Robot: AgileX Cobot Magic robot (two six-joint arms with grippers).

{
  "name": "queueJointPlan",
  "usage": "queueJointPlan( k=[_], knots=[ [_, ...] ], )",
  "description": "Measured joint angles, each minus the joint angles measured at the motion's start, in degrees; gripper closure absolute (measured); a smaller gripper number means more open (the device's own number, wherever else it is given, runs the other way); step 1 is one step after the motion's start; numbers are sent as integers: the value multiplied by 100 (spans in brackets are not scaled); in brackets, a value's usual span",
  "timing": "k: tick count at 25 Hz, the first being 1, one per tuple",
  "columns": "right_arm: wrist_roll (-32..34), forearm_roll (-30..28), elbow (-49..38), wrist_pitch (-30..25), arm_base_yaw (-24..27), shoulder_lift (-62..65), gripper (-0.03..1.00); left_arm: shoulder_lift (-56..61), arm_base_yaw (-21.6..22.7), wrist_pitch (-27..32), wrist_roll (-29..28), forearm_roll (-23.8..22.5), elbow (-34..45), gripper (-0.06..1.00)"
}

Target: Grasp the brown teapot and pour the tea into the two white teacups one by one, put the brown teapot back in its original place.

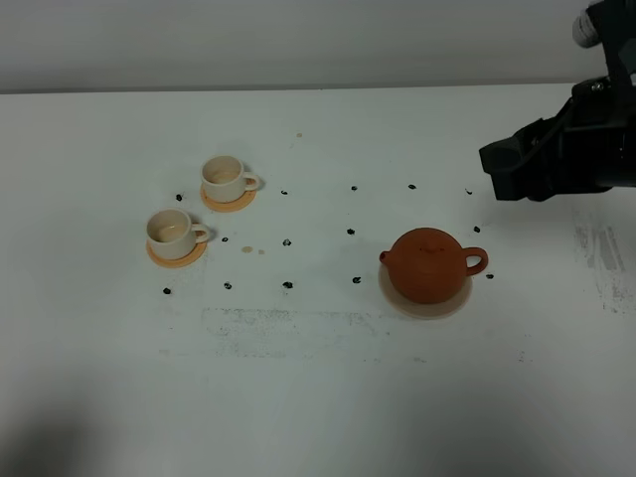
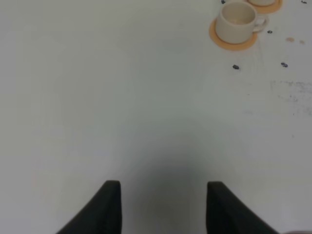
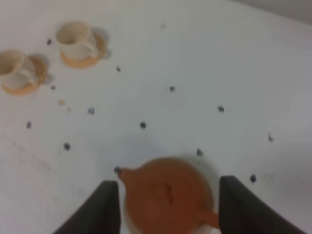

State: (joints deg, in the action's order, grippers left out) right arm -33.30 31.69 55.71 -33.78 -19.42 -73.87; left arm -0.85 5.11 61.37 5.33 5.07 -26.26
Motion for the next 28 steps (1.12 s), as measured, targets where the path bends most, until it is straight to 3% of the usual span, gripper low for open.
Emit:
queueJointPlan(
  k=[4,11,28],
  knots=[
    [0,-32,-54,-69,0,0,50,43,-59,-7,-7,0,0,52],
    [0,-173,-54,-352,0,0,50,104,-575,-2,-1,0,0,52],
    [274,-512,-54,-484,0,0,50,104,-617,-6,-1,0,0,52]
  ],
)
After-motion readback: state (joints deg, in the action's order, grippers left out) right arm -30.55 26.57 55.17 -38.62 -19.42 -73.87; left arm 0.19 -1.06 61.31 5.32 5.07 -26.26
